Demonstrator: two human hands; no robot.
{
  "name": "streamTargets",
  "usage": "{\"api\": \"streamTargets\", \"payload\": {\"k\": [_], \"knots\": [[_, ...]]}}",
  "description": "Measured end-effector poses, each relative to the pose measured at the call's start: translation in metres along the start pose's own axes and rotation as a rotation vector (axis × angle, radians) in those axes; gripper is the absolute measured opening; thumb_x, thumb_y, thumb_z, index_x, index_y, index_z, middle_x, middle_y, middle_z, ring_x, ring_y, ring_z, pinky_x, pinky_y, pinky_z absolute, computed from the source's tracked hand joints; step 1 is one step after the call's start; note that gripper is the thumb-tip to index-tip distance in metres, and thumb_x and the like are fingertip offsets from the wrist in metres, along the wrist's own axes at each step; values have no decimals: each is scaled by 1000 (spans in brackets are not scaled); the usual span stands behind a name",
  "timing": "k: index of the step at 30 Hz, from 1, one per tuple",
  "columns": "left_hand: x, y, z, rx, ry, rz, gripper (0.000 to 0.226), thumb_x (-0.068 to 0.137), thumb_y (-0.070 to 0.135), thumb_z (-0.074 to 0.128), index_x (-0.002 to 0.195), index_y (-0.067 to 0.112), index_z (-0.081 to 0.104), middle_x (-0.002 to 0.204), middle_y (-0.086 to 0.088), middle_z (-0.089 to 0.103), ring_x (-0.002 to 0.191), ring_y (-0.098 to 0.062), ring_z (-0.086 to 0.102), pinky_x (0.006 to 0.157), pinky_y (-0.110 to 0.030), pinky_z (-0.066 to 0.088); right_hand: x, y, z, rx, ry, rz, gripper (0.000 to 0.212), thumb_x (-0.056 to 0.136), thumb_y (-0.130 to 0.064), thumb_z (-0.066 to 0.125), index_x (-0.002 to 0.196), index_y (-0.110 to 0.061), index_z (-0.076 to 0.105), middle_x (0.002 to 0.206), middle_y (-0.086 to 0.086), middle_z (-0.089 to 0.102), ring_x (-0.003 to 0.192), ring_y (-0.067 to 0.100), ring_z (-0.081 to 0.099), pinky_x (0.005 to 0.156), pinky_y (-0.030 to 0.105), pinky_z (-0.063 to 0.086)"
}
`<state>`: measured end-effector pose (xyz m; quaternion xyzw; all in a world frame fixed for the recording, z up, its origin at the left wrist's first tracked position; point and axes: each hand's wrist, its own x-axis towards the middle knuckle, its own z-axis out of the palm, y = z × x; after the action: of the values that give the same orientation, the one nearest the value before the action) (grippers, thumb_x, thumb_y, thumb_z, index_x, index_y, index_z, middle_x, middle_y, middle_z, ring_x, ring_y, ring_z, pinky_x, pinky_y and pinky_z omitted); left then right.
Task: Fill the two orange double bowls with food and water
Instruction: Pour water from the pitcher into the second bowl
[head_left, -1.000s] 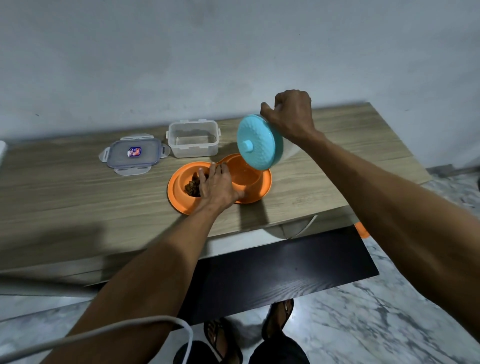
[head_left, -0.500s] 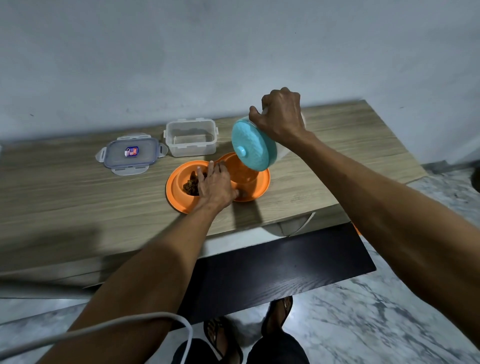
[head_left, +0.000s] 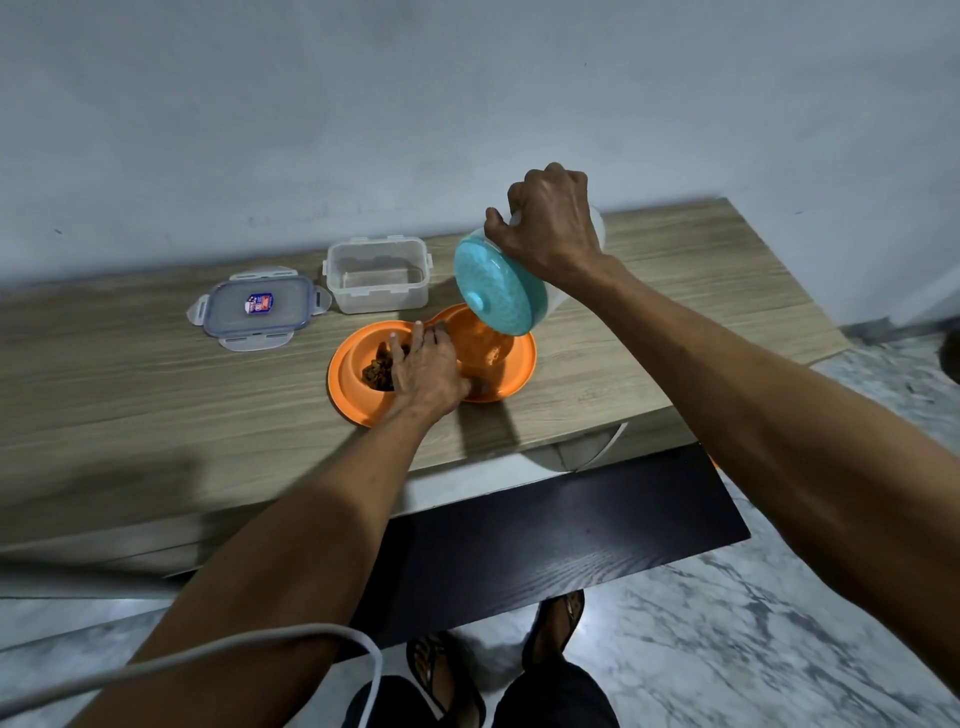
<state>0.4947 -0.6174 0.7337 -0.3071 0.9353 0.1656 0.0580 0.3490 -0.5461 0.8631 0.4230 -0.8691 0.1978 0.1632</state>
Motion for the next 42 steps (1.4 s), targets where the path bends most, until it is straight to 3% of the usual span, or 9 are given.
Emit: {"api": "streamTargets", "payload": {"k": [17, 34, 42], "knots": [[0, 4, -2, 17, -1, -19, 85, 80, 37, 72, 146, 3, 32, 153, -13, 38, 151, -29, 12, 120, -53, 0, 1, -7, -3, -71, 0, -74, 40, 90, -38, 50, 79, -5, 70, 83, 12, 67, 91, 29, 57, 90, 39, 35], [1, 3, -3, 24, -6, -22, 89, 81, 31, 71, 151, 5, 22, 156, -13, 33, 151, -29, 11, 121, -53, -1, 2, -14, 0, -70, 12, -154, 40, 91, -37, 51, 79, -4, 69, 82, 12, 66, 90, 28, 55, 88, 38, 34], [1, 4, -2, 39, -6, -22, 86, 81, 33, 71, 149, 5, 26, 155, -13, 35, 151, -28, 13, 121, -53, 0, 1, -10, 3, -54, 16, -142, 40, 91, -37, 51, 80, -3, 68, 82, 12, 66, 91, 29, 55, 89, 39, 34]]}}
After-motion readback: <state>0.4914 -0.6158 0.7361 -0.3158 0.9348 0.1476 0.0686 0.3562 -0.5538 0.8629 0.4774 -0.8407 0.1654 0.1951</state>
